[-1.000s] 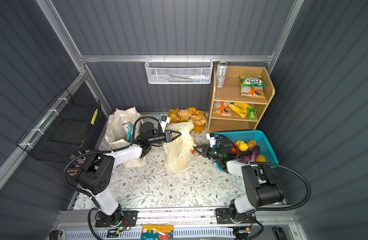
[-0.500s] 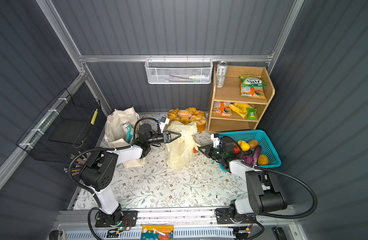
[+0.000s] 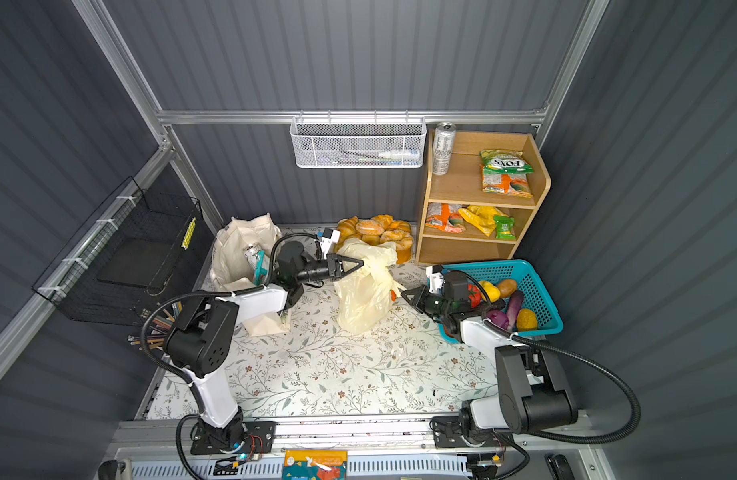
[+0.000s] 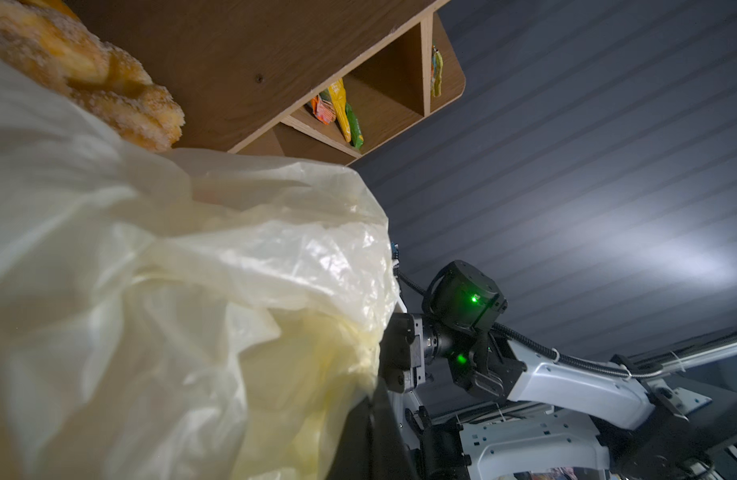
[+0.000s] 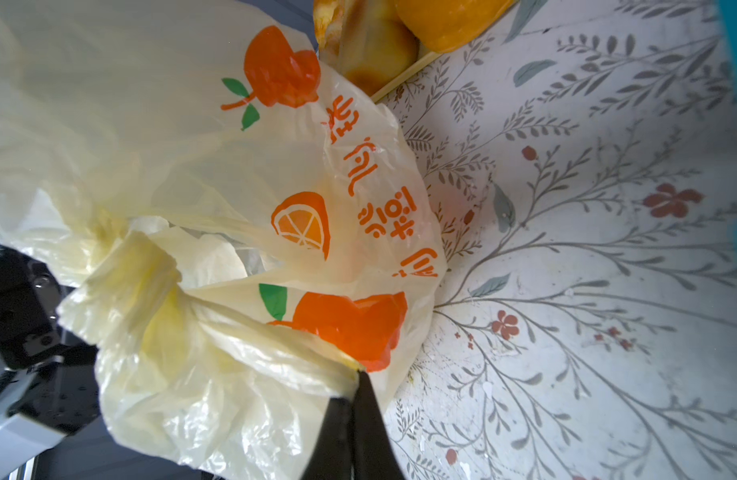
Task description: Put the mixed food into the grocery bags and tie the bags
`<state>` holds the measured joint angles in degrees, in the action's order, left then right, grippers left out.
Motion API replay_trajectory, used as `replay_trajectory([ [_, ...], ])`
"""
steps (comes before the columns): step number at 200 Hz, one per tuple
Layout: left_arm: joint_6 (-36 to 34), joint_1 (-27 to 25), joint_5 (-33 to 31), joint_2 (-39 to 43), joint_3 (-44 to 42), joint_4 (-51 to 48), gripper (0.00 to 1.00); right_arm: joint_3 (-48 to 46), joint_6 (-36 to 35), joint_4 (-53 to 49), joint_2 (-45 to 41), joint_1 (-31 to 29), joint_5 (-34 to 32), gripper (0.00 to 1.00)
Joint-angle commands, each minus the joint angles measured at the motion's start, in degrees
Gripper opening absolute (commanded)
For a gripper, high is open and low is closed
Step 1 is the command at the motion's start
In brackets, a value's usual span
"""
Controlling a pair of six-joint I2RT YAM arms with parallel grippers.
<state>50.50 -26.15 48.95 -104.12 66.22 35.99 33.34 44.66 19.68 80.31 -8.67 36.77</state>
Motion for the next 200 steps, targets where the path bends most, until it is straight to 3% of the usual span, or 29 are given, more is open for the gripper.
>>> replay_trajectory([
  [1, -26.7, 1.1, -11.2, 6.0, 9.8, -36.6, 0.0, -0.5, 0.8, -2.9, 1.2, 0.8, -3.2, 0.0],
  [25, -34.9, 1.2, -18.0, 6.9, 14.3, -50.0, 0.0, -0.6, 1.1, -3.2, 1.1, 0.8, -4.1, 0.0],
  [103, -42.0, 2.1, -35.2, 13.0, 20.9, -58.4, 0.0, -3.6, 0.9, -5.0, -0.1, 0.8, -7.7, 0.0],
  [200, -39.4, 10.3, -38.3, 17.4, 11.5, -58.7, 0.0, -6.2, 1.6, -5.7, -1.7, 2.4, -10.1, 0.0],
])
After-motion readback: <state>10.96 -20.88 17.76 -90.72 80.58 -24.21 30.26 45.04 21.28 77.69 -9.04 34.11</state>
